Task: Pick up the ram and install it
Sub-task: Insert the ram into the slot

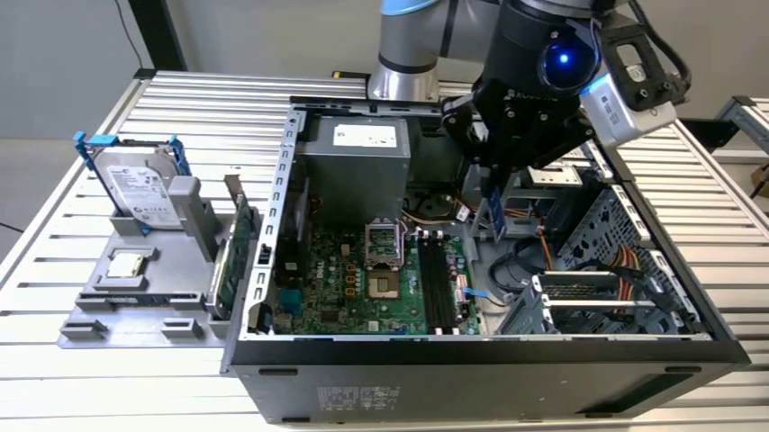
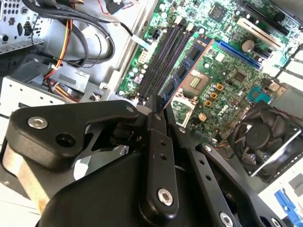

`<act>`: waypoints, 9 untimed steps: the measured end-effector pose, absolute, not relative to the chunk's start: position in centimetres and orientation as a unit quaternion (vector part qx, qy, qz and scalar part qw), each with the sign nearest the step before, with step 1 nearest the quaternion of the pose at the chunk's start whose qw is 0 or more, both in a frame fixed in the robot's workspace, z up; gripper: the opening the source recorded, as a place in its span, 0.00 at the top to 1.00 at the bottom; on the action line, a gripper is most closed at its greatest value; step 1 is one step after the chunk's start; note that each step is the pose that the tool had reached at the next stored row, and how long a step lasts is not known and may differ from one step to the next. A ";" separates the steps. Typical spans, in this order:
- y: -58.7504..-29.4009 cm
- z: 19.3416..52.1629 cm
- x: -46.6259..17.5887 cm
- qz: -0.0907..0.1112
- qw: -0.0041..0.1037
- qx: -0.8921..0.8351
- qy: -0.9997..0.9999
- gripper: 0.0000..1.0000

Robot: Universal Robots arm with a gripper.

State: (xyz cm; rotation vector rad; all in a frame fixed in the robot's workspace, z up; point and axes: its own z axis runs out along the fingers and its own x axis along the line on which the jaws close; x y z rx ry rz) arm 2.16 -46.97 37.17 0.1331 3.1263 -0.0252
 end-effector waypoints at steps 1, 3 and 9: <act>-47.0 37.0 2.2 -0.008 0.006 0.043 0.999 1.00; -47.0 36.6 2.2 -0.008 0.006 0.043 0.999 1.00; -47.0 35.7 2.2 -0.009 0.006 0.043 0.999 1.00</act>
